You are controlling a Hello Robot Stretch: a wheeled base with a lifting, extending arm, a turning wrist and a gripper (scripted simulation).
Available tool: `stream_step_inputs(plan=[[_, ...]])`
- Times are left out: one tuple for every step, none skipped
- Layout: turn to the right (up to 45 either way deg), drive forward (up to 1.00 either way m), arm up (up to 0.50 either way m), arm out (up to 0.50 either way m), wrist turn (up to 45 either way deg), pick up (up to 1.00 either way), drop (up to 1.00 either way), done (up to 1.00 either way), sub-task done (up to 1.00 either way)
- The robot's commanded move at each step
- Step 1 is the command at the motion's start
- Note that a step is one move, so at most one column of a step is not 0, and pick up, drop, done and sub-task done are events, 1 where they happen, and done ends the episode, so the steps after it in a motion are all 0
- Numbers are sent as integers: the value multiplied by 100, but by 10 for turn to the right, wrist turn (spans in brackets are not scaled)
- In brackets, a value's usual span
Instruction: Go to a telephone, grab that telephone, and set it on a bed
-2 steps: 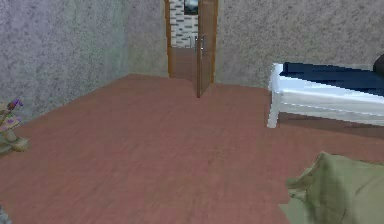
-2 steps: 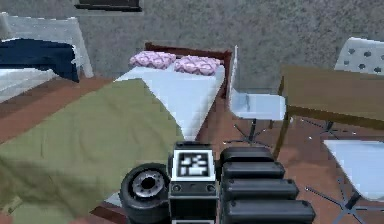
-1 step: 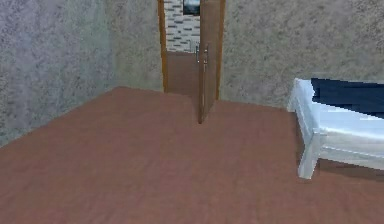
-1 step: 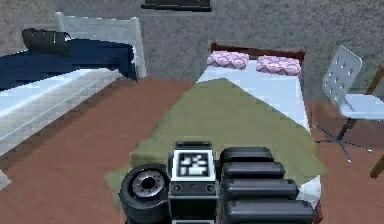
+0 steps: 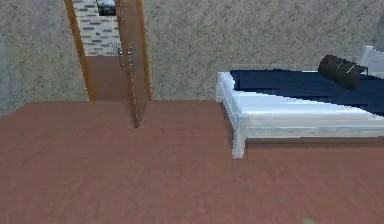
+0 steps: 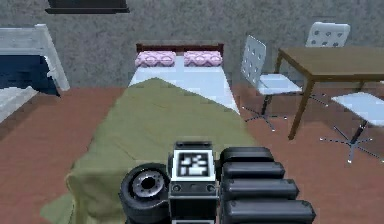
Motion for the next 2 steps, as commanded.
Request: stream_step_inputs(plan=[[30, 0, 0, 0, 0, 0, 0, 0, 0], [0, 35, 0, 0, 0, 0, 0, 0, 0]])
